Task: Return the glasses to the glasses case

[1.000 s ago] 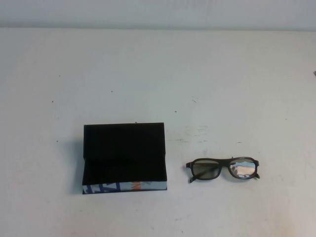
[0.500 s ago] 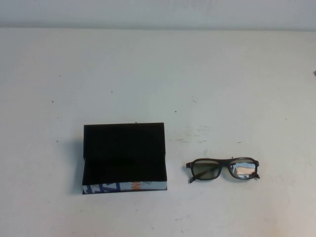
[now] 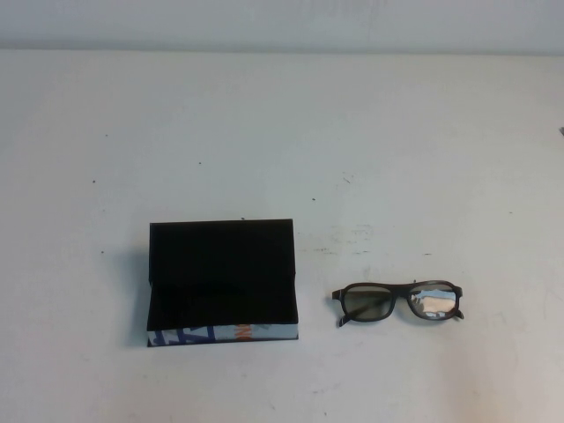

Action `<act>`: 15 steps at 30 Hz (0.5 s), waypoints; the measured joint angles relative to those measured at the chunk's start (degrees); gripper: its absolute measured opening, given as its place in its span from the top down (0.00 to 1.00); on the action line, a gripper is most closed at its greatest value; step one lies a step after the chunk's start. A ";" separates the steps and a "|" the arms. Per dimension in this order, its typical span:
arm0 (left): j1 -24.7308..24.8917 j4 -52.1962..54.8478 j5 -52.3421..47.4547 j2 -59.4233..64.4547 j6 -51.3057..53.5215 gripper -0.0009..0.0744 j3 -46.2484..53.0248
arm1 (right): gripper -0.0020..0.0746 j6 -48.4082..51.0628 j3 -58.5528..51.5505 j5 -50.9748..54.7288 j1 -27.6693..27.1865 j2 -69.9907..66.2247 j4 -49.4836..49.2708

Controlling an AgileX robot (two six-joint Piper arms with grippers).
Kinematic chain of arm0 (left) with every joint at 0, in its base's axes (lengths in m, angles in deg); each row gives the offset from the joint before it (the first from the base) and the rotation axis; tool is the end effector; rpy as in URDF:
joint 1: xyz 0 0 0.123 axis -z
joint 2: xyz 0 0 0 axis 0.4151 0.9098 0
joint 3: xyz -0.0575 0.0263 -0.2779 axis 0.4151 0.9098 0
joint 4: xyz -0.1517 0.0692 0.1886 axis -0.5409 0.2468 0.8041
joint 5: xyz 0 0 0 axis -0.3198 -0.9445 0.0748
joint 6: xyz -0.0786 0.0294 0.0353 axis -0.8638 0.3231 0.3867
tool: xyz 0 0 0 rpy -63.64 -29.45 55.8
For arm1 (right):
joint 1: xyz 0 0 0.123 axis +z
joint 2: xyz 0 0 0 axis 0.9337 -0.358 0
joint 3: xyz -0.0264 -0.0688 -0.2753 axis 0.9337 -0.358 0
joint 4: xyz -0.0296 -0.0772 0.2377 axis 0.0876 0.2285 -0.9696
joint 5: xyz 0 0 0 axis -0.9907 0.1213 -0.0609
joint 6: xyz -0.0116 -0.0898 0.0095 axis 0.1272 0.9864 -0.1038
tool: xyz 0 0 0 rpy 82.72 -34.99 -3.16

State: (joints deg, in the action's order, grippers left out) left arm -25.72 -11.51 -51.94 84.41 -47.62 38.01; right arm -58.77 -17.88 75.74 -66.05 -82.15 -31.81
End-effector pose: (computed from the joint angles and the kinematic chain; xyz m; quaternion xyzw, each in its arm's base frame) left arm 0.0529 -0.0013 0.1719 0.0102 0.8033 0.0033 0.5955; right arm 0.0561 0.0092 0.1990 0.2390 0.6631 0.3190 0.6336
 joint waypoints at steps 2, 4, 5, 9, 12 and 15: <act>0.00 0.00 0.00 0.00 0.00 0.99 0.00 | 0.99 0.00 0.00 0.71 0.00 0.00 -2.59; 0.00 0.00 0.00 0.00 0.00 0.99 0.00 | 0.99 0.00 0.35 4.61 0.00 0.04 -3.27; 0.00 0.00 0.00 0.00 0.00 0.99 0.00 | 0.99 0.00 1.32 7.74 0.00 0.04 -3.27; 0.00 0.00 0.00 0.00 0.00 0.99 0.00 | 0.99 1.45 9.75 20.51 0.00 -4.87 -1.47; 0.00 0.00 0.00 0.00 -0.08 0.99 0.00 | 0.99 5.02 17.24 30.18 0.00 -13.78 1.67; 0.00 0.00 0.00 0.00 -0.08 0.99 0.00 | 0.99 10.00 24.12 38.44 0.00 -22.83 4.31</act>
State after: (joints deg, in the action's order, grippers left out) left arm -25.72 -11.51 -51.94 84.41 -47.70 38.01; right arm -48.77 6.23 114.18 -66.05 -104.98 -27.50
